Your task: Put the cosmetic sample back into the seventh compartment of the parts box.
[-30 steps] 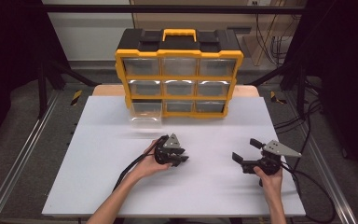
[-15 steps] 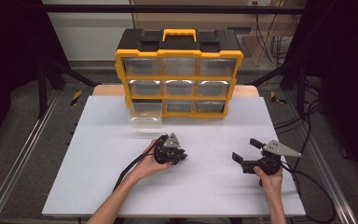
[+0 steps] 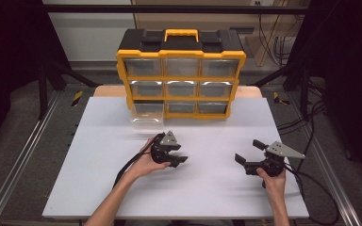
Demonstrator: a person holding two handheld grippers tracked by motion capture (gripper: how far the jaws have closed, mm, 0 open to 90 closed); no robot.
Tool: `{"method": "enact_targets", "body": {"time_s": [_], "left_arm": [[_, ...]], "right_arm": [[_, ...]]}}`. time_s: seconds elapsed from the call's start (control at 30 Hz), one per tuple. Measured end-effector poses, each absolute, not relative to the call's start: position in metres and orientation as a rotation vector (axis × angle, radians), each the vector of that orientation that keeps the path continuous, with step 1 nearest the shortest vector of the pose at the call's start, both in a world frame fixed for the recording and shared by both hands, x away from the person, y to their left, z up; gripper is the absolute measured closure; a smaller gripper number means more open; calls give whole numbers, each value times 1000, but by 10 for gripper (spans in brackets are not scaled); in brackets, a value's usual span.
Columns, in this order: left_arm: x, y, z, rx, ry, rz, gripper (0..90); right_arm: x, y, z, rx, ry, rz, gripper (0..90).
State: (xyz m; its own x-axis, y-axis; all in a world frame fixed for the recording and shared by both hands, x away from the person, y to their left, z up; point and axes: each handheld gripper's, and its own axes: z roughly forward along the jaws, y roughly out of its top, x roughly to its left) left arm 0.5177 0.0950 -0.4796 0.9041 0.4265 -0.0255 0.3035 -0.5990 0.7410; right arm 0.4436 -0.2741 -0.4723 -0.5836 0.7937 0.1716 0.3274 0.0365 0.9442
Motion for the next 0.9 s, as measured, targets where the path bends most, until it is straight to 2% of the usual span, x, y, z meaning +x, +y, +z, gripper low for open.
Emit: {"method": "enact_targets", "body": {"time_s": [0.27, 0.9], "left_arm": [[520, 97, -485, 2320, 521, 175, 564], [521, 96, -489, 2353, 544, 176, 736]], "right_arm": [[443, -274, -472, 1135, 1922, 1565, 4], [444, -274, -472, 1134, 1918, 1567, 4]]}}
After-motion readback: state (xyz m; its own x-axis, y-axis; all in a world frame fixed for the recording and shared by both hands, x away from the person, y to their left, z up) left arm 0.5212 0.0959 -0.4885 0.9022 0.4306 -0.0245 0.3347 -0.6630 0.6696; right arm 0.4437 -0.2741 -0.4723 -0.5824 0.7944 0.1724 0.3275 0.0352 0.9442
